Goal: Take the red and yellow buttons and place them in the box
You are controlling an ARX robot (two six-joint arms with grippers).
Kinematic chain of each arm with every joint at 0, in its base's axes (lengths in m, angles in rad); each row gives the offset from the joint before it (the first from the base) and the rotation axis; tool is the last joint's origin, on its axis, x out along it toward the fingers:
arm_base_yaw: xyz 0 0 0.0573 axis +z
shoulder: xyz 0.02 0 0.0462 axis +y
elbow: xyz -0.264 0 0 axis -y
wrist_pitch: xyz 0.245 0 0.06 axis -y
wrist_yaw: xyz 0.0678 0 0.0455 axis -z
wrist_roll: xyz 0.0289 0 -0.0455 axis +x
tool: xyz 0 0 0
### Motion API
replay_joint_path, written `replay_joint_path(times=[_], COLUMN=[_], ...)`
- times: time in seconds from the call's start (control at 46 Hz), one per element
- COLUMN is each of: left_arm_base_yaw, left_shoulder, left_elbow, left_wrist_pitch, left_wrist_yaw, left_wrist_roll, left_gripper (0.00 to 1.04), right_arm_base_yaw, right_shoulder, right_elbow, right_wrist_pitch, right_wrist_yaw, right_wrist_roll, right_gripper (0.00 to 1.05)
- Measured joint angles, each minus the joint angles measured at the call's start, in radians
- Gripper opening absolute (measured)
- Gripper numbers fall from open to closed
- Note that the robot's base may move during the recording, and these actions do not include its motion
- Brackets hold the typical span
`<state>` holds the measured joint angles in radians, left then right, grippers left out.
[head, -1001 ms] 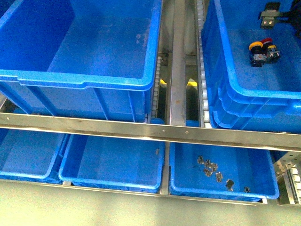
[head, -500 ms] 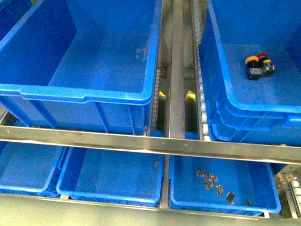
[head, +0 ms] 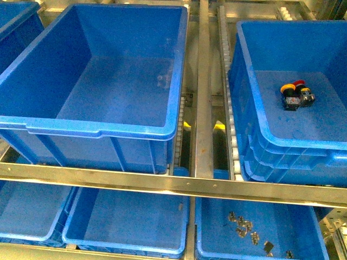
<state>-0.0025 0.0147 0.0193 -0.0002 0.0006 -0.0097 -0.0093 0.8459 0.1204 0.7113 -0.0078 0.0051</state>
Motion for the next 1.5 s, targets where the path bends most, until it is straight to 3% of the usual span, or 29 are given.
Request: replay_joint_path(times=[0.348, 0.479, 0.979, 1.327, 1.414, 1.501], left_arm_base_yaw=[0.000, 0.000, 0.000, 0.000, 0.000, 0.000], left_shoulder=[0.000, 0.000, 0.000, 0.000, 0.000, 0.000], left_elbow=[0.000, 0.000, 0.000, 0.000, 0.000, 0.000], left_wrist_pitch=[0.000, 0.000, 0.000, 0.000, 0.000, 0.000], left_wrist_yaw=[0.000, 0.000, 0.000, 0.000, 0.000, 0.000], left_wrist_roll=[0.000, 0.000, 0.000, 0.000, 0.000, 0.000], left_gripper=[0.02, 0.02, 0.02, 0.02, 0.02, 0.02], right_arm_base_yaw=[0.006, 0.007, 0.008, 0.008, 0.008, 0.008], right_shoulder=[-0.201, -0.227, -0.545, -0.665, -0.774, -0.831], right_elbow=[-0.068, -0.099, -0.100, -0.100, -0.099, -0.099], right_wrist_pitch=[-0.128, -0.109, -0.409, -0.529, -0.674, -0.705], right_wrist_yaw=[0.008, 0.009, 0.008, 0.008, 0.005, 0.008], right_wrist_roll=[-0.002, -0.002, -0.002, -0.002, -0.002, -0.002], right_gripper=[0.03, 0.03, 0.03, 0.03, 0.03, 0.03])
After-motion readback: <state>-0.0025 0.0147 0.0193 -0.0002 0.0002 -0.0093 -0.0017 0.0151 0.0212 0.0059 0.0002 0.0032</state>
